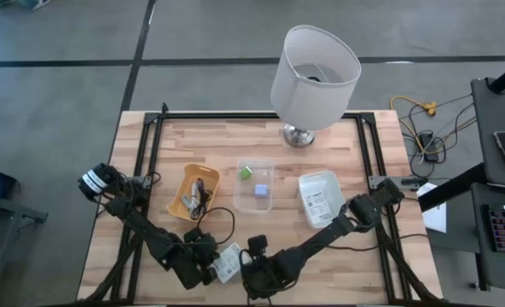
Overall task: Pick and place items into bin
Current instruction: Put the white card reader box into the white bin
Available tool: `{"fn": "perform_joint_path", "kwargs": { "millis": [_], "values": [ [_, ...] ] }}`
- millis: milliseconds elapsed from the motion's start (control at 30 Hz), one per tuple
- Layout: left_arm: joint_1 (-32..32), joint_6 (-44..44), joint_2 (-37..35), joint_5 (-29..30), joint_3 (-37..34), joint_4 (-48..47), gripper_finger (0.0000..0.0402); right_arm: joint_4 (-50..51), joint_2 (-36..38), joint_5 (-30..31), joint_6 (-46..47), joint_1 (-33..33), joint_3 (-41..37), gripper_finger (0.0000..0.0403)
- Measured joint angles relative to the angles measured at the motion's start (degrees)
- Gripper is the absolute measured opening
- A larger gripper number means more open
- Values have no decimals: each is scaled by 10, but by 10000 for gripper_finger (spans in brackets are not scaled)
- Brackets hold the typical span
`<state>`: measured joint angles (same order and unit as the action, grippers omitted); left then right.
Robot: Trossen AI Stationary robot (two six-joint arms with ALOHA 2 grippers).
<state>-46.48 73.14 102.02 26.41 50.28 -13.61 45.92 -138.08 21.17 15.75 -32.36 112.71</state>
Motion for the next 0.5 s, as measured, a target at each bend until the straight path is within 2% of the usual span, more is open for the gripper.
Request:
{"fn": "perform_joint_path", "kwargs": {
  "millis": [100, 233, 500],
  "values": [
    [0, 0, 0, 0, -1, 0, 1, -26, 1, 8, -70, 0, -16, 253],
    [0, 0, 1, -2, -5, -1, 1, -67, 1, 61, -137, 0, -31, 249],
    [2, 1, 1, -2, -10, 9, 1, -96, 1, 73, -163, 8, -44, 245]
  ]
}}
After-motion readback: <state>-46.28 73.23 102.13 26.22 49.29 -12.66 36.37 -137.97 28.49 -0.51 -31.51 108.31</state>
